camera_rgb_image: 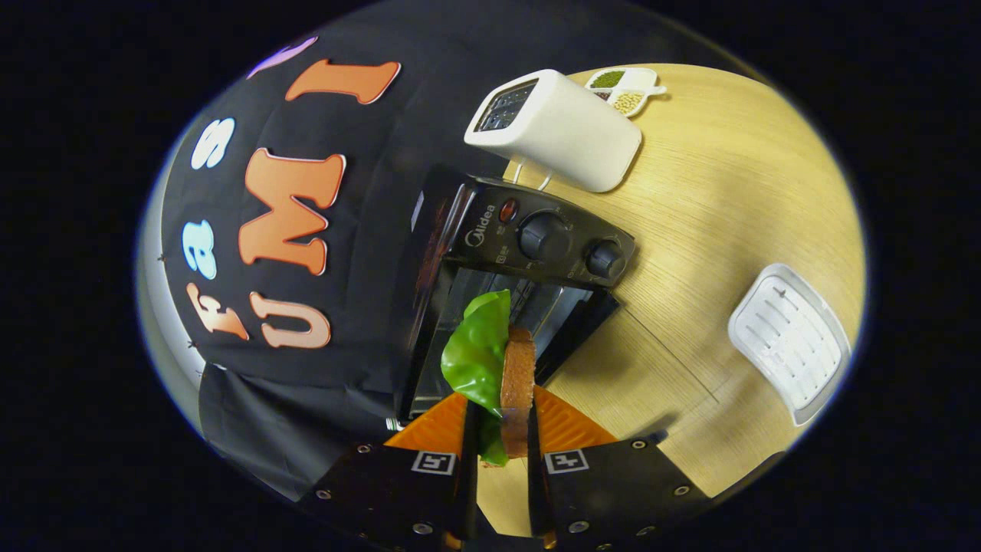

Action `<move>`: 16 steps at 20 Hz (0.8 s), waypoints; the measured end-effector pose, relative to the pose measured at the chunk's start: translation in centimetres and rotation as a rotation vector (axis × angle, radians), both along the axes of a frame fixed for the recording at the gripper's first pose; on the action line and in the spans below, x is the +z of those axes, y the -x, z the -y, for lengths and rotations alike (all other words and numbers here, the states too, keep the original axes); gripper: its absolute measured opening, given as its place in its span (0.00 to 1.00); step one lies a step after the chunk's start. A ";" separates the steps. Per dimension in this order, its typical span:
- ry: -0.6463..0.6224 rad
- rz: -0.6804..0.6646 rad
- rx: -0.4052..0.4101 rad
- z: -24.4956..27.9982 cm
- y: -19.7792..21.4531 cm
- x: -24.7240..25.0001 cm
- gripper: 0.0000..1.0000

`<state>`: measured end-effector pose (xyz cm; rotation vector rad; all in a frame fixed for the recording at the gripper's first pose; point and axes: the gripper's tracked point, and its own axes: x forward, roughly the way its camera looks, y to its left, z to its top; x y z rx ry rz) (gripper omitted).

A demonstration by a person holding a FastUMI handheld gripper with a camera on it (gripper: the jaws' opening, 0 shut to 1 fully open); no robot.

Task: Open the toaster oven, put the food inside, and close the toaster oven door.

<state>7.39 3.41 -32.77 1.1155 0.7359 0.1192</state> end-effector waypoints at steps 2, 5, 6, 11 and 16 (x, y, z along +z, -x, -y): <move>-0.030 0.014 -0.059 -0.7 -1.5 -0.4 0.28; -0.012 0.006 -0.168 -1.8 -3.2 -1.7 0.28; -0.010 0.005 -0.203 -2.3 -3.6 -1.8 0.28; 0.001 -0.021 -0.310 -3.7 -4.7 -2.0 0.32; -0.003 -0.060 -0.369 -4.2 -5.8 -2.2 0.36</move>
